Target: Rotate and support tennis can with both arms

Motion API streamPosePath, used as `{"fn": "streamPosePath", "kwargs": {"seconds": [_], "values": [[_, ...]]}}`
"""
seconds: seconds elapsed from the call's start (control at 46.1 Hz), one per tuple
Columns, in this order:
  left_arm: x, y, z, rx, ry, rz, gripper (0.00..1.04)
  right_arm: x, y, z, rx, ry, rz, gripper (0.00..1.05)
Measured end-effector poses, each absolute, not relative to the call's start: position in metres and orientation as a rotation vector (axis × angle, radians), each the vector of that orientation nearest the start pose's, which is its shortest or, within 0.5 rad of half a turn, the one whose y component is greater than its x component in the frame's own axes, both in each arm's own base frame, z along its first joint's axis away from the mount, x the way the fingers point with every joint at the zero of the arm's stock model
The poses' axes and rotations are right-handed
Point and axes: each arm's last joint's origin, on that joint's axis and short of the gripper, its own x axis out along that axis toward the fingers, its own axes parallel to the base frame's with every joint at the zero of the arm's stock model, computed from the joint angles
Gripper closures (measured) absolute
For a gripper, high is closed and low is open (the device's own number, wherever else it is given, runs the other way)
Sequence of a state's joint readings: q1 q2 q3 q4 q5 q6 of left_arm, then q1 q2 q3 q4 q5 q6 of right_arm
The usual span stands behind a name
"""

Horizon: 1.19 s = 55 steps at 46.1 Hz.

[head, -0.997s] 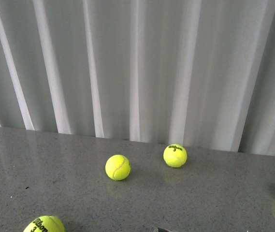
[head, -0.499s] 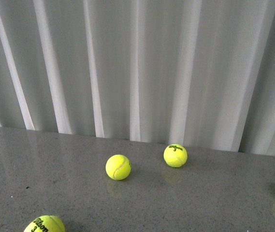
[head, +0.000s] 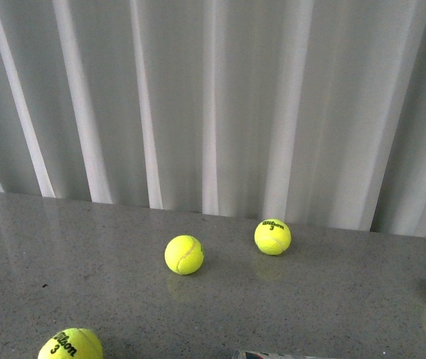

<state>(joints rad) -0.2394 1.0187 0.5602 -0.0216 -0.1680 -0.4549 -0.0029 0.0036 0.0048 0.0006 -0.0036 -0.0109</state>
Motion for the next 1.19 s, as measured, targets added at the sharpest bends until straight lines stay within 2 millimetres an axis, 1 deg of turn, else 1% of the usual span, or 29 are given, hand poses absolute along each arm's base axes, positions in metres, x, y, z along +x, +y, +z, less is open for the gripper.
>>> {"fn": "streamPosePath", "kwargs": {"seconds": [0.043, 0.087, 0.108, 0.152, 0.173, 0.195, 0.239, 0.325, 0.39, 0.477, 0.542, 0.607, 0.694, 0.889, 1.019, 1.193], "values": [[0.223, -0.060, 0.224, -0.369, 0.537, -0.014, 0.07, 0.098, 0.000, 0.165, -0.011, -0.002, 0.000, 0.07], [0.235, -0.076, 0.213, -0.387, 0.612, -0.073, 0.07, 0.098, 0.000, 0.165, -0.011, -0.002, -0.001, 0.07], [0.237, -0.080, 0.210, -0.387, 0.631, -0.089, 0.07, 0.098, 0.000, 0.165, -0.011, -0.002, -0.001, 0.07], [0.244, -0.096, 0.195, -0.385, 0.698, -0.139, 0.07, 0.098, 0.000, 0.165, -0.010, -0.002, 0.000, 0.07], [0.245, -0.100, 0.192, -0.387, 0.712, -0.147, 0.07, 0.098, 0.000, 0.165, -0.011, -0.002, 0.000, 0.07], [0.247, -0.108, 0.184, -0.387, 0.741, -0.170, 0.07, 0.098, 0.000, 0.165, -0.011, -0.002, 0.000, 0.07], [0.248, -0.122, 0.170, -0.395, 0.794, -0.218, 0.07, 0.098, 0.000, 0.165, -0.011, -0.002, 0.000, 0.07], [0.248, -0.141, 0.152, -0.397, 0.842, -0.264, 0.07, 0.098, 0.000, 0.165, -0.010, -0.002, 0.000, 0.07], [0.244, -0.164, 0.134, -0.407, 0.892, -0.350, 0.07, 0.098, 0.000, 0.165, -0.011, -0.002, -0.001, 0.07], [0.239, -0.186, 0.115, -0.421, 0.937, -0.425, 0.07, 0.098, 0.000, 0.165, -0.011, -0.002, 0.000, 0.07], [0.239, -0.193, 0.104, -0.430, 0.957, -0.433, 0.07, 0.098, 0.000, 0.165, -0.011, -0.002, 0.000, 0.07], [0.245, -0.199, 0.098, -0.430, 0.950, -0.425, 0.07, 0.098, 0.000, 0.165, -0.011, -0.002, 0.000, 0.07], [0.252, -0.202, 0.097, -0.418, 0.926, -0.405, 0.07, 0.098, 0.000, 0.165, -0.011, -0.002, -0.001, 0.07], [0.269, -0.202, 0.098, -0.407, 0.878, -0.378, 0.07, 0.098, 0.000, 0.165, -0.011, -0.002, -0.001, 0.07], [0.272, -0.203, 0.098, -0.428, 0.880, -0.390, 0.07, 0.098, 0.000, 0.165, -0.011, -0.002, -0.001, 0.07], [0.267, -0.224, 0.091, -0.461, 0.899, -0.444, 0.07, 0.098, 0.000, 0.165, -0.011, -0.002, -0.001, 0.07]]}}
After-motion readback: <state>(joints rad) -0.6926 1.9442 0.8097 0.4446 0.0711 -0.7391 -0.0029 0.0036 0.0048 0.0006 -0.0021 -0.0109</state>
